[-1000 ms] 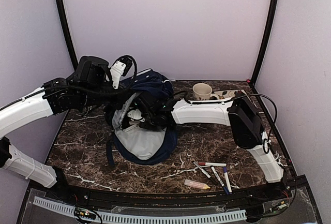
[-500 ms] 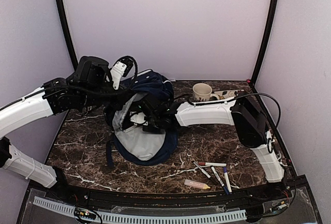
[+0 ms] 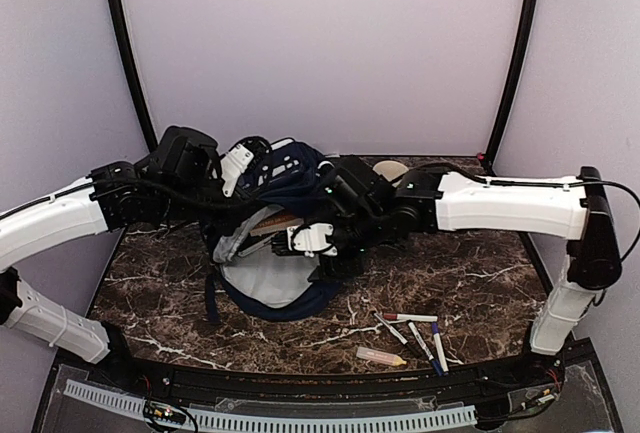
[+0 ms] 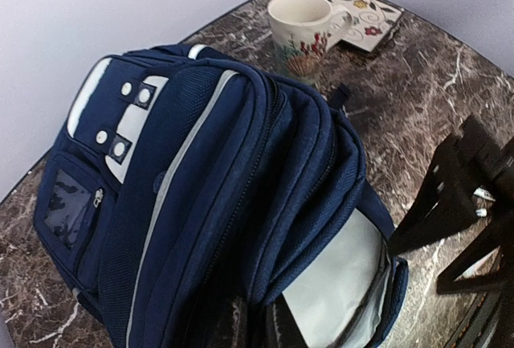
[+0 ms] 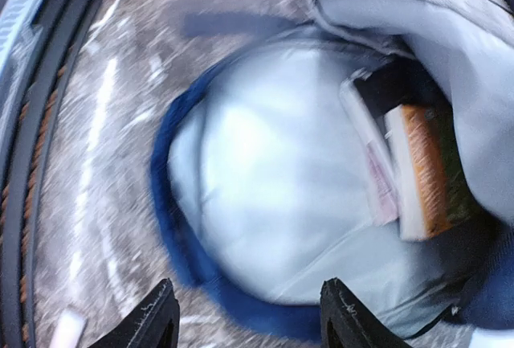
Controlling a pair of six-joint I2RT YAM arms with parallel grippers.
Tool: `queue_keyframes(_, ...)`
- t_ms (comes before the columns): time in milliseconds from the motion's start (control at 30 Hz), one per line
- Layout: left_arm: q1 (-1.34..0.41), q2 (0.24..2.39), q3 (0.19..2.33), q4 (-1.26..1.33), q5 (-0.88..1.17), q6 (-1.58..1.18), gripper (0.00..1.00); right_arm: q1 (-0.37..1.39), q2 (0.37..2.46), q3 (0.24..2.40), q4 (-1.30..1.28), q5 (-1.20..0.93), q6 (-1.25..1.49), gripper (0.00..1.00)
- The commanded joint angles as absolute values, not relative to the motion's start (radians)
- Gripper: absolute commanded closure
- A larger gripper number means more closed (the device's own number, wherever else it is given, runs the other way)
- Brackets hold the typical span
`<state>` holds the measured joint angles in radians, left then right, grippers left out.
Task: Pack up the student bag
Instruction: Place the largest pocket of the bag in the student bag.
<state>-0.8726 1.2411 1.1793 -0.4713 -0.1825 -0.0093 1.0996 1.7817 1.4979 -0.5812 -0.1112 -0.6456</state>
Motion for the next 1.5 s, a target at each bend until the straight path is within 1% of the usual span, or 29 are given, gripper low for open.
queue_keyframes(0,-0.873,1.180,1.063,-0.419,-0.078,0.017,1.00,1.072,1.663,1.308,-0.700,-0.180,-0.642,0.40)
queue_keyframes(67,-0.873,1.184,1.026,-0.414,-0.027,0.020,1.00,1.029,1.616,1.273,-0.739,-0.184,-0.645,0.41)
queue_keyframes(167,-0.873,1.214,0.992,-0.409,0.015,0.001,1.00,0.937,1.601,1.280,-0.809,-0.241,-0.648,0.45)
queue_keyframes(333,-0.873,1.232,0.939,-0.360,0.012,-0.017,1.00,0.749,1.609,1.334,-0.829,-0.359,-0.607,0.48)
queue_keyframes(500,-0.873,1.237,0.891,-0.347,-0.046,-0.001,1.00,0.646,1.723,1.427,-0.766,-0.382,-0.538,0.55)
queue_keyframes(667,-0.869,1.223,0.888,-0.382,-0.066,-0.003,1.00,0.638,1.874,1.516,-0.699,-0.406,-0.501,0.64)
queue_keyframes(767,-0.868,1.180,0.879,-0.353,-0.062,-0.036,1.00,0.639,1.959,1.583,-0.677,-0.398,-0.463,0.69)
queue_keyframes(867,-0.864,1.150,0.868,-0.365,-0.140,-0.068,1.00,0.641,1.998,1.605,-0.624,-0.375,-0.439,0.69)
queue_keyframes(933,-0.860,1.131,0.837,-0.369,-0.221,-0.077,1.00,0.640,2.000,1.576,-0.560,-0.353,-0.434,0.69)
queue_keyframes(1000,-0.850,1.099,0.796,-0.350,-0.259,-0.081,1.00,0.641,2.010,1.556,-0.526,-0.343,-0.430,0.68)
queue_keyframes(1233,-0.841,1.022,0.664,-0.207,-0.169,-0.147,1.00,0.642,1.991,1.514,-0.509,-0.406,-0.398,0.67)
queue_keyframes(1367,-0.841,1.087,0.613,-0.086,-0.107,-0.191,1.00,0.645,1.930,1.463,-0.483,-0.429,-0.363,0.66)
queue_keyframes(1467,-0.841,1.171,0.619,-0.016,-0.084,-0.203,1.00,0.645,1.919,1.453,-0.484,-0.433,-0.332,0.62)
